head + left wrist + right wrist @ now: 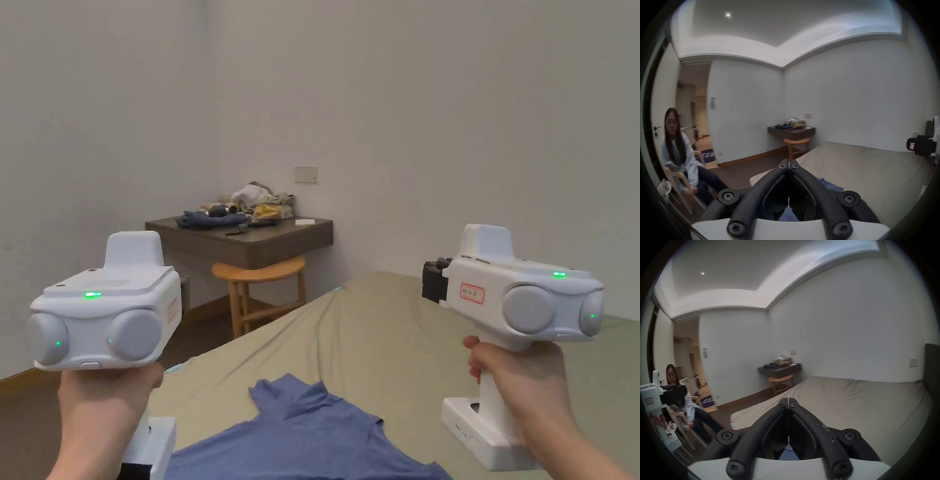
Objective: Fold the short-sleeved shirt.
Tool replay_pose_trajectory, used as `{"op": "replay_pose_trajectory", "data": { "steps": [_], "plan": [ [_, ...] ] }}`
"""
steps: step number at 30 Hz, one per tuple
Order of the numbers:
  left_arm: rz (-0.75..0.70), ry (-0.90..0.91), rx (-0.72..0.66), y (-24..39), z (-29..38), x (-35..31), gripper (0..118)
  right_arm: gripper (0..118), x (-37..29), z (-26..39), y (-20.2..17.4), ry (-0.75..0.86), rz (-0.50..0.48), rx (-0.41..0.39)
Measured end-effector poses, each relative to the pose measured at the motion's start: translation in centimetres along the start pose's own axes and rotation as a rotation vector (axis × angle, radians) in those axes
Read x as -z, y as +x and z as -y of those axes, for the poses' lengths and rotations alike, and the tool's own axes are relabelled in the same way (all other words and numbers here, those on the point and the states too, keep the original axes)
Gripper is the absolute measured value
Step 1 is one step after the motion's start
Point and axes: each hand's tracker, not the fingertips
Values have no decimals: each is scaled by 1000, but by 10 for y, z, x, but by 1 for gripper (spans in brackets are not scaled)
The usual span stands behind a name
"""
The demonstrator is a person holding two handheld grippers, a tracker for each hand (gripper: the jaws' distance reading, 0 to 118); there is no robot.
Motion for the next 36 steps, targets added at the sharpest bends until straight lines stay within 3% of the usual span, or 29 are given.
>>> {"op": "replay_pose_trajectory", "data": {
  "steps": [5, 10, 15, 19, 22, 23, 24, 27, 28, 32, 34, 35, 36],
  "plan": [
    [-83, -44, -31, -59, 25, 21, 0, 1, 57, 25, -35, -46, -102, -37],
    [-1, -153, 14, -37, 57, 80, 0, 1, 87, 49, -43, -119, -106, -87],
    [297, -393, 62, 41, 125, 176, 0, 1, 136, 84, -13, -205, -75, -16],
    [508, -627, 105, 102, 194, 259, 0, 1, 165, 113, 14, -275, -55, -86],
    [601, -797, 227, 136, 245, 318, 3, 1, 190, 132, 40, -311, -65, -50],
    [618, -809, 251, 145, 258, 331, 11, 1, 197, 138, 48, -315, -59, -43],
    [660, -837, 282, 152, 268, 343, 32, 1, 203, 143, 54, -325, -59, -37],
    [688, -888, 318, 172, 296, 361, 112, 1, 213, 160, 70, -359, -59, -13],
    [737, -863, 307, 175, 303, 364, 118, 1, 216, 166, 74, -369, -55, -10],
    [882, -929, 372, 181, 332, 371, 118, 1, 222, 188, 90, -400, -62, 8],
    [846, -927, 507, 188, 345, 364, 117, 1, 222, 194, 93, -412, -58, 4],
    [810, -953, 577, 193, 354, 363, 111, 1, 222, 196, 96, -418, -56, 8],
    [806, -980, 597, 196, 361, 361, 113, 1, 221, 198, 99, -423, -52, 12]
  ]
}}
